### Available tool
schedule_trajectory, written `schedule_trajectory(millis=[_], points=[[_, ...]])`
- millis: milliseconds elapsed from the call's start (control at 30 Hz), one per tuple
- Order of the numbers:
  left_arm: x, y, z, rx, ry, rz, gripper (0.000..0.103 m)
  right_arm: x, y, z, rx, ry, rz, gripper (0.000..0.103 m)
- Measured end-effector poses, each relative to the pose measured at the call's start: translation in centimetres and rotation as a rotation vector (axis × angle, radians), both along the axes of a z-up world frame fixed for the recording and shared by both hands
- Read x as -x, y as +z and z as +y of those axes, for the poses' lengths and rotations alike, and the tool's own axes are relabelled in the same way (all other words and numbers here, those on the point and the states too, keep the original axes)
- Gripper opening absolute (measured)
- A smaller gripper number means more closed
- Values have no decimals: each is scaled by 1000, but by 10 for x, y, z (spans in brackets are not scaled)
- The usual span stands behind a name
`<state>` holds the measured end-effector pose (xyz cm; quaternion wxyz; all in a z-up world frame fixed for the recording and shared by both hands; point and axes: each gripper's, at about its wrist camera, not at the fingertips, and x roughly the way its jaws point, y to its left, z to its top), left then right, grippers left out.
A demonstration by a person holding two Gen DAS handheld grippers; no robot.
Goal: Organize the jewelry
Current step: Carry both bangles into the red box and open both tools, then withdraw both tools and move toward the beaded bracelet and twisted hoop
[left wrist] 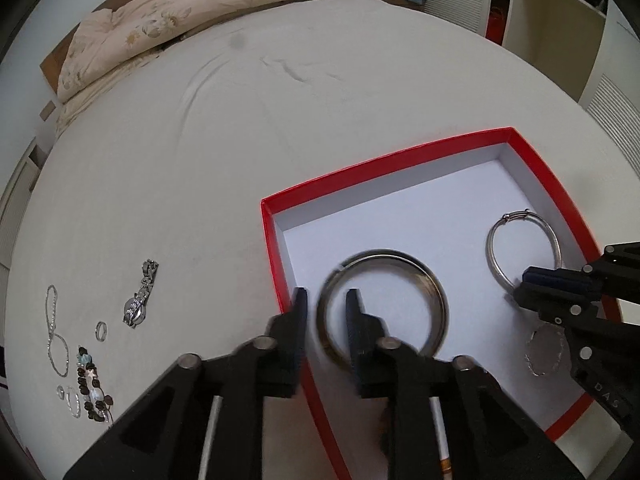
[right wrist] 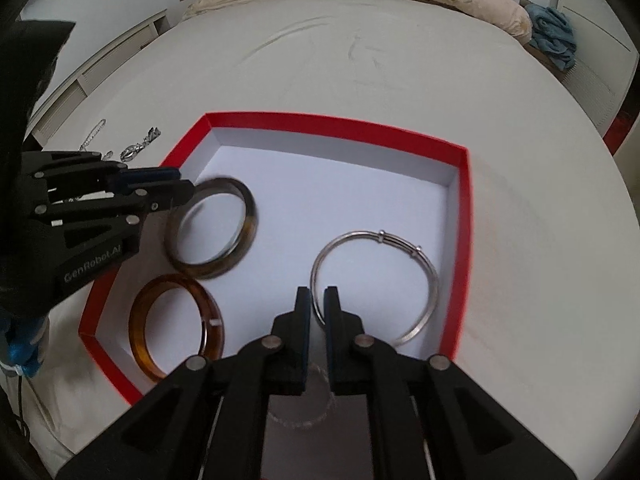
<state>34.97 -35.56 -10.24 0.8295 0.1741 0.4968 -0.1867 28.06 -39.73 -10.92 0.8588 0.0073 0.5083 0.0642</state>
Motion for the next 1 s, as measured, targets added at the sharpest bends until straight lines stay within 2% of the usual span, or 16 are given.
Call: schedule_trajectory(millis=[67, 133, 300, 533, 633, 867, 1000], points=[[3, 2, 1, 3, 1, 9, 30, 6, 5, -2, 1, -13, -2, 15], [12, 6, 5, 9, -3, 5, 34, 15, 11, -6, 6, -25, -8, 28], [28, 30, 13, 18, 4, -21, 48, 45, 34, -12, 8, -68, -35, 29], [73, 77, 60, 83, 53, -64, 48, 93, 73, -5, -25, -133, -93, 29], [103, 91, 88, 80, 74, -86, 48, 112, 86, 5, -30, -141, -113, 29], [153, 110, 169, 57, 170, -78, 48, 157, 112, 40, -68, -140, -162, 29], [184, 121, 224, 55, 236, -119, 48, 182, 124, 64, -88, -135, -194, 29]])
